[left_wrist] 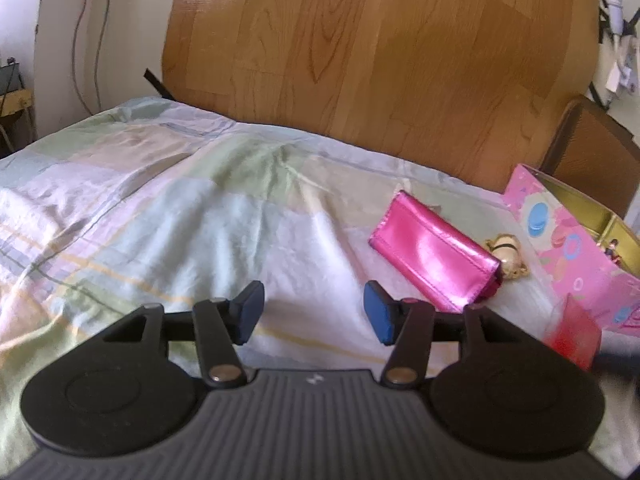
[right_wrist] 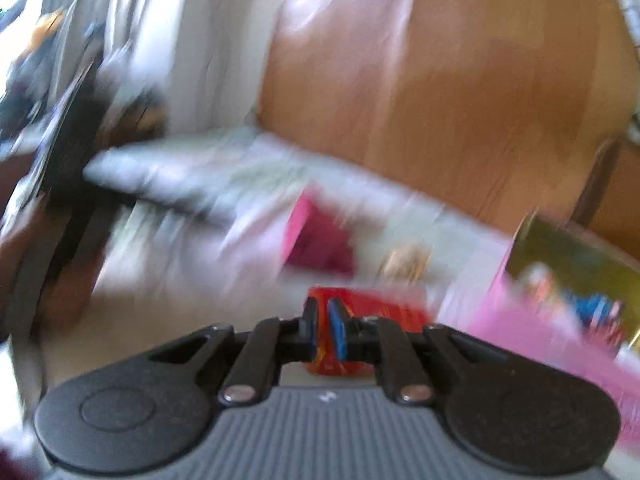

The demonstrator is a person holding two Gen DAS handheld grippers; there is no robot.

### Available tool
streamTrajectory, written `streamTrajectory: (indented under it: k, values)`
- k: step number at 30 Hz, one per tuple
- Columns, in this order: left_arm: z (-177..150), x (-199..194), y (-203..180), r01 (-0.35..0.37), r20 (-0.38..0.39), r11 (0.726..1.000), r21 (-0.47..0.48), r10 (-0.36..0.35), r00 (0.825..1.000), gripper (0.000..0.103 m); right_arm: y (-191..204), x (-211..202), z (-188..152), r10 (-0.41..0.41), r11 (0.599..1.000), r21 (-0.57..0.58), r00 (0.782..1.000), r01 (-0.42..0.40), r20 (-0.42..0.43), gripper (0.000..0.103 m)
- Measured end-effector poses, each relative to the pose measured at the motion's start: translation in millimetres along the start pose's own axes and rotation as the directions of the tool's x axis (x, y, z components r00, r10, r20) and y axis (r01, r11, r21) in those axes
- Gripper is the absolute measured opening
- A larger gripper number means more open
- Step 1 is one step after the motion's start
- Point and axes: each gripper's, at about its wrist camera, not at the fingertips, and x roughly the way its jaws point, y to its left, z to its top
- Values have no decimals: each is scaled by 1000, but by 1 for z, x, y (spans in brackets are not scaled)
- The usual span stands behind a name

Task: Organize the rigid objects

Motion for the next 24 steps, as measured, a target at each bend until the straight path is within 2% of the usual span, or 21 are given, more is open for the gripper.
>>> streamTrajectory:
  k: [1, 3, 4, 6, 9, 15, 18, 21, 23, 24]
  values:
    - [0, -1, -1, 25, 1, 1000, 9, -25, 1000, 62, 1, -4, -8, -2, 1000, 16, 1000, 2, -10, 15]
    - [0, -5, -4, 86, -8, 996, 16, -86, 996, 62, -3, -13, -19, 11, 996, 89, 1000, -11, -7, 29]
    - [-1, -9, -7, 128, -19, 992, 10, -128, 992, 62, -8, -18, -21, 18, 990, 143, 1000, -18, 4, 32]
    - [-3, -15, -17, 216, -39, 976, -17, -216, 976, 62, -17, -24, -25, 17, 973, 230, 999, -25, 34, 48]
    - [-2, -19, -43, 307, -69, 951, 27, -305, 950, 67, -25, -21, -25, -7, 966, 258, 999, -2, 34, 51]
    - [0, -17, -100, 378, -114, 913, 154, -364, 924, 71, -27, -11, -25, -6, 965, 263, 1000, 0, 22, 58]
    - [-3, 0, -116, 329, -151, 923, 200, -303, 941, 70, -26, -8, -27, 0, 970, 243, 1000, -4, 17, 59]
    - [-9, 13, -116, 297, -193, 935, 195, -261, 946, 70, -26, 1, -24, 7, 972, 234, 1000, -9, 11, 60]
    - [-11, 14, -113, 306, -197, 936, 173, -272, 942, 68, -28, 8, -22, 8, 972, 236, 1000, -9, 4, 60]
    - [-11, 14, -111, 328, -209, 932, 152, -294, 933, 63, -30, 13, -22, 17, 970, 242, 1000, -17, 2, 59]
